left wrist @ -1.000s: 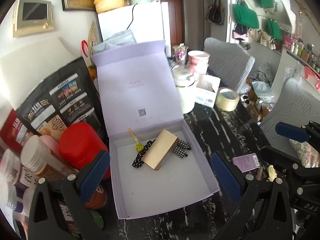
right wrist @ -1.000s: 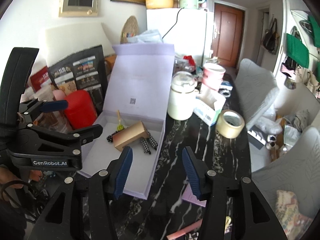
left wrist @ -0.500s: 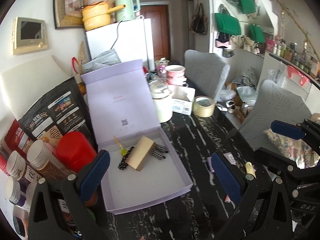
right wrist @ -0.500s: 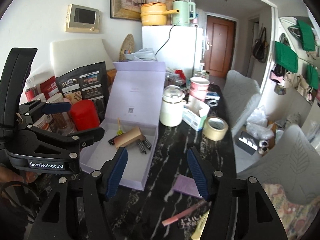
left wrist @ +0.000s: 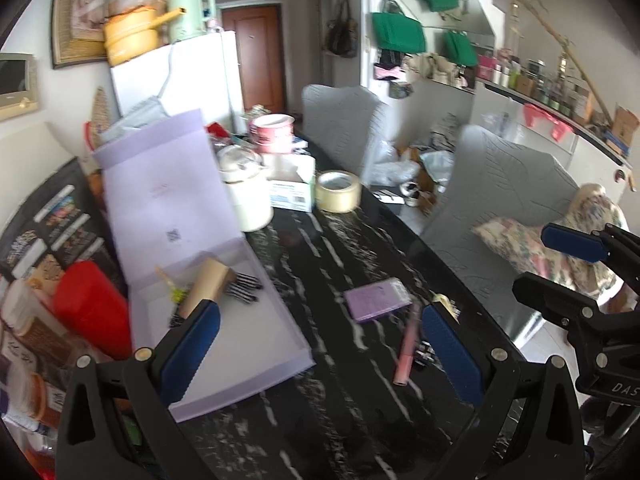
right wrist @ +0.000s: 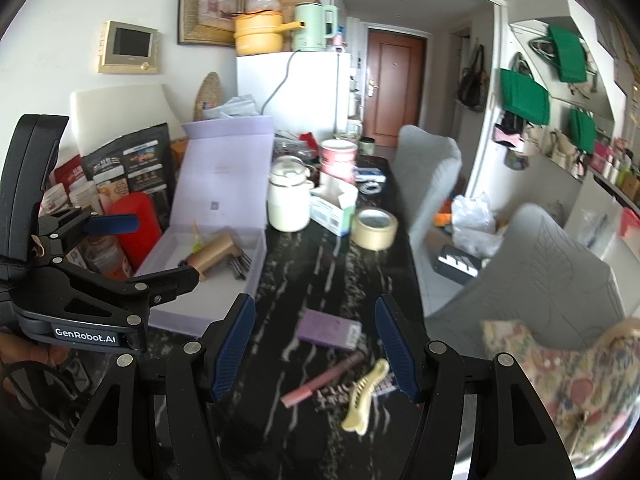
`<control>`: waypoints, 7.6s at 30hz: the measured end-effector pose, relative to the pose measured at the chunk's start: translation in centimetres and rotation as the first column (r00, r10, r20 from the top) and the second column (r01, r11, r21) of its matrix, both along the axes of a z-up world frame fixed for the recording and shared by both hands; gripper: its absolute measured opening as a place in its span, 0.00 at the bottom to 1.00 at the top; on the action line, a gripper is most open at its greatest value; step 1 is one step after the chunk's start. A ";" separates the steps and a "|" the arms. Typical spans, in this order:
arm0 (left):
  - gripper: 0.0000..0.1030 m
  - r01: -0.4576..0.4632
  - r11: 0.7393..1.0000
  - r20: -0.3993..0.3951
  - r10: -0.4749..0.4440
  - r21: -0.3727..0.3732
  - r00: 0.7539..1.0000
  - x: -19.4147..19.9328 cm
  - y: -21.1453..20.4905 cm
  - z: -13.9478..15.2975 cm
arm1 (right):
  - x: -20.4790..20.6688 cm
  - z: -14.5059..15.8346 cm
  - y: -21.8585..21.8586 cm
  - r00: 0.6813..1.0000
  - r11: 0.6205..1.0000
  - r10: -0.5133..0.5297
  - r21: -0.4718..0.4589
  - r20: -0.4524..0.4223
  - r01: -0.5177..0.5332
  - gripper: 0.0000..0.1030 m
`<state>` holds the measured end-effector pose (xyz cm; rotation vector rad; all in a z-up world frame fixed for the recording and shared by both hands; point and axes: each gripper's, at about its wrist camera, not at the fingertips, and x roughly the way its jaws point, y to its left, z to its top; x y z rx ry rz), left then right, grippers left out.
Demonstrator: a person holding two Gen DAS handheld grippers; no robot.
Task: Organize rigid objects
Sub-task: 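Move both grippers back over the remaining items on the table, then grasp the purple EYES box with the left gripper while the right grasps the cream claw clip, then lift the purple box and cream claw clip and carry them toward the gift box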
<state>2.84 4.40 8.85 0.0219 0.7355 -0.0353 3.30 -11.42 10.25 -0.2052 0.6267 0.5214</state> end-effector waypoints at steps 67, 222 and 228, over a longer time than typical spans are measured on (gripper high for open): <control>1.00 0.582 0.813 -0.473 -0.509 0.010 0.719 18.4 -9.6 -20.0 | 6.9 -15.9 -6.0 0.927 0.972 -0.196 0.061 -0.321 0.226 0.61; 0.48 -0.309 0.949 -0.140 0.297 -0.072 0.945 -15.5 8.2 -10.9 | -9.1 -15.5 13.0 0.796 0.867 0.497 0.176 -0.344 -0.466 0.21; 0.48 -0.296 0.953 -0.092 0.289 -0.068 0.953 -14.9 8.6 -9.2 | -8.6 -13.8 13.7 0.807 0.864 0.503 0.171 -0.309 -0.473 0.21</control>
